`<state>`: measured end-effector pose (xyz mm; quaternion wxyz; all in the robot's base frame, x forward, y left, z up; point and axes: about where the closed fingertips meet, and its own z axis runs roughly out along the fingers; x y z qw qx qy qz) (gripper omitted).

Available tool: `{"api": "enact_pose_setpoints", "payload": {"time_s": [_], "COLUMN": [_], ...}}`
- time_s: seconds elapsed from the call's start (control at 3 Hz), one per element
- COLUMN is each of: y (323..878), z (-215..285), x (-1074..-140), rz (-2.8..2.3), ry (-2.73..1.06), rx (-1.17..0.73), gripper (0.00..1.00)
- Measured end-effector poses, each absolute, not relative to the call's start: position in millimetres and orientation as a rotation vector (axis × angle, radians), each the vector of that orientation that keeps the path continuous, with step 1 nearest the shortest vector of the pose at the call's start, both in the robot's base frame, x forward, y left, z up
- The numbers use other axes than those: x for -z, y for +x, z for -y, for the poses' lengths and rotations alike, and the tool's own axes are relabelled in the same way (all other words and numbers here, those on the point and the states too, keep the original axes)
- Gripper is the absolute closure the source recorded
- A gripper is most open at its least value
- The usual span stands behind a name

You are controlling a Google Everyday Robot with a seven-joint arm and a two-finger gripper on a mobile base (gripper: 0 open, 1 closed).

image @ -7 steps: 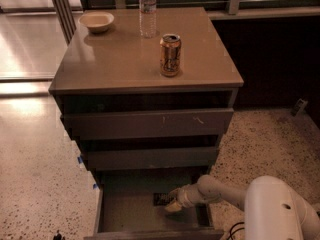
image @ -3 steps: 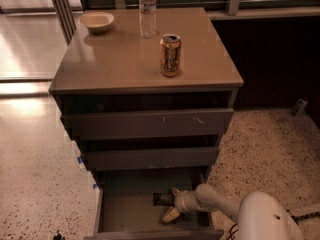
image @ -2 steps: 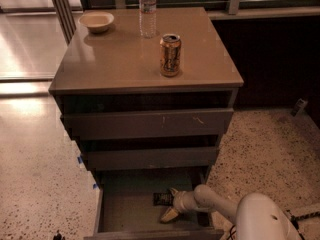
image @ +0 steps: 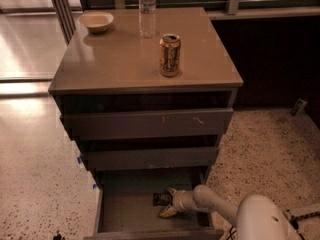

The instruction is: Pick rxbar chocolate from bottom drawer and place on counter

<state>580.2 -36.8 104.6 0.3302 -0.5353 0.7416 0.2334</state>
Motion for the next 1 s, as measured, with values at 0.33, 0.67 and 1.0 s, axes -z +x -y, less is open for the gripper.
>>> {"api": "enact_pose_setpoints", "payload": {"time_s": [0.33, 0.67, 1.0], "y": [581.2, 581.2, 581.5], "z": [35.8, 35.8, 33.0], "x": [-108.6, -111.0, -114.3], "rz": [-1.931, -1.931, -1.945], "ry": [-1.403, -1.403, -1.412], "rx": [-0.601, -0.601, -0.577], "gripper": [0.72, 0.96, 1.00]}}
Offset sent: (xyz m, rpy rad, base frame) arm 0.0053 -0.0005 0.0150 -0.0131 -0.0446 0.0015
